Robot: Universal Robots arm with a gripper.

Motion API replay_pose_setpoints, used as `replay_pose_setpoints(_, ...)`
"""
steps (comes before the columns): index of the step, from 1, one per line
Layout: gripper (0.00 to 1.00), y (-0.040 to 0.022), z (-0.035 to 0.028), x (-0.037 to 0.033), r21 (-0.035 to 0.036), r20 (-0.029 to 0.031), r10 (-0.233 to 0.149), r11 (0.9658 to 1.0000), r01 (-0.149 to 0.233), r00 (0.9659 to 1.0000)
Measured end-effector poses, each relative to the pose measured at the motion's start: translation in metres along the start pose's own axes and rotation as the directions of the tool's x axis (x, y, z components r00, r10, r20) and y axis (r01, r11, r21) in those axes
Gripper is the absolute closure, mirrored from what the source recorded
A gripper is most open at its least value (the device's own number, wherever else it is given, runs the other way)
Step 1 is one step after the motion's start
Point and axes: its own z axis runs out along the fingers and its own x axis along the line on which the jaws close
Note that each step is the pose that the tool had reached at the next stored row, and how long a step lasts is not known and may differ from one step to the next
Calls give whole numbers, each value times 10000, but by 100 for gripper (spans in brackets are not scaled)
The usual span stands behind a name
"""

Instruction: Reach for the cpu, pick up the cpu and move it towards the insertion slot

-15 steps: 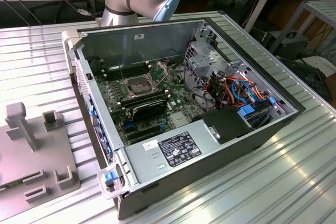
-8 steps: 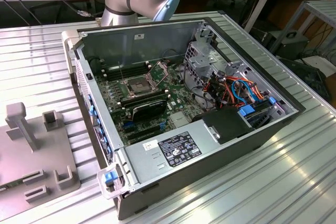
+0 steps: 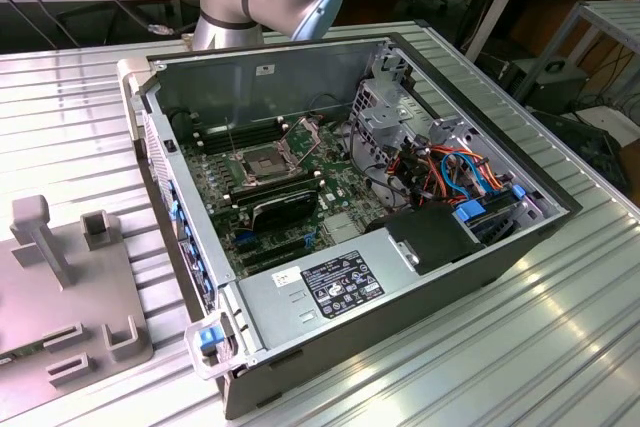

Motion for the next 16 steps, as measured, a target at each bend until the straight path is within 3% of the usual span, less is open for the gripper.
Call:
replay_pose_setpoints(9, 45, 2, -1, -161, 0, 0, 1, 10000, -1, 10000)
replay_pose_setpoints(16, 45, 2, 0, -224, 0, 1, 0, 10000, 0, 10000)
